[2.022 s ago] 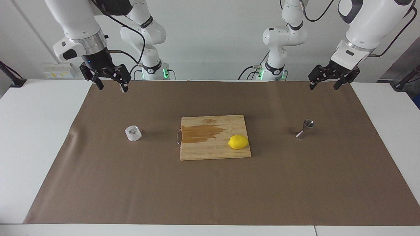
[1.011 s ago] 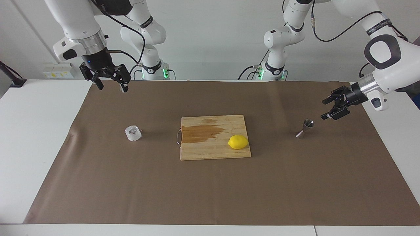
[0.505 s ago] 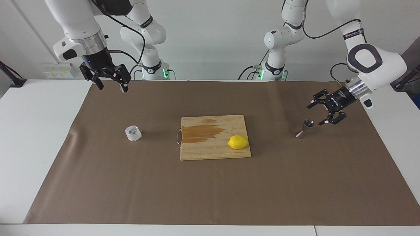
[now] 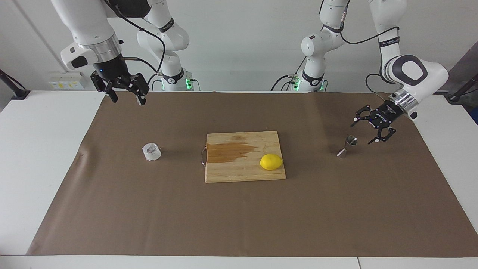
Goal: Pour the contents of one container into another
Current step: 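Open the left gripper and reach toward the small metal cup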
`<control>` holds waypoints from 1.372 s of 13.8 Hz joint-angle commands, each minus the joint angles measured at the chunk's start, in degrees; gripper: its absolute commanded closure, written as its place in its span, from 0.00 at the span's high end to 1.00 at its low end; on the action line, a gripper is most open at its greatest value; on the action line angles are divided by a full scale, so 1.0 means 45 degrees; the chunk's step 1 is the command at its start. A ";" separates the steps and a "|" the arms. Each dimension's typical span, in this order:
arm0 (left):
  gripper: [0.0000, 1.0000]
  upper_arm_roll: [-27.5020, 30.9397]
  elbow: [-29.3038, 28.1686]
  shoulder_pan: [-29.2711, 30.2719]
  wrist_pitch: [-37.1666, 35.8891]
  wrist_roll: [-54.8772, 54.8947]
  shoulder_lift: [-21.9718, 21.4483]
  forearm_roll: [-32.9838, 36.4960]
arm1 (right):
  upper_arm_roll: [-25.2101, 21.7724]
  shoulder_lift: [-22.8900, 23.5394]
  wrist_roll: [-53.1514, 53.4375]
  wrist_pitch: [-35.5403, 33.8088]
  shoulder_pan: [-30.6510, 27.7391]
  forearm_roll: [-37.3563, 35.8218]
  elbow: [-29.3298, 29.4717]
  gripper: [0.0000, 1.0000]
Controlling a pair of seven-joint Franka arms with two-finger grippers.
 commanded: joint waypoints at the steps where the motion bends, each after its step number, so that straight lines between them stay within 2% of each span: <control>1: 1.00 -0.0131 -0.0710 -0.0011 0.0638 0.0204 -0.0278 -0.0819 | 0.0137 -0.0090 0.0201 -0.0076 -0.0179 0.0061 -0.0095 1.00; 6: 1.00 -0.0150 -0.1433 -0.0540 0.1596 0.1256 -0.0336 -0.1332 | 0.0137 -0.0090 0.0201 -0.0076 -0.0179 0.0061 -0.0095 1.00; 12: 1.00 -0.0170 -0.1747 -0.0559 0.1636 0.1632 -0.0454 -0.1780 | 0.0137 -0.0090 0.0201 -0.0076 -0.0179 0.0061 -0.0095 1.00; 14: 0.82 -0.0170 -0.1747 -0.0715 0.1675 0.1632 -0.0454 -0.1976 | 0.0137 -0.0090 0.0201 -0.0076 -0.0179 0.0061 -0.0095 1.00; 16: 0.76 -0.0170 -0.1650 -0.0755 0.1850 0.1632 -0.0376 -0.2034 | 0.0137 -0.0090 0.0201 -0.0076 -0.0179 0.0061 -0.0095 1.00; 19: 0.71 -0.0170 -0.1649 -0.0794 0.1909 0.1671 -0.0376 -0.2074 | 0.0137 -0.0090 0.0201 -0.0076 -0.0179 0.0061 -0.0095 1.00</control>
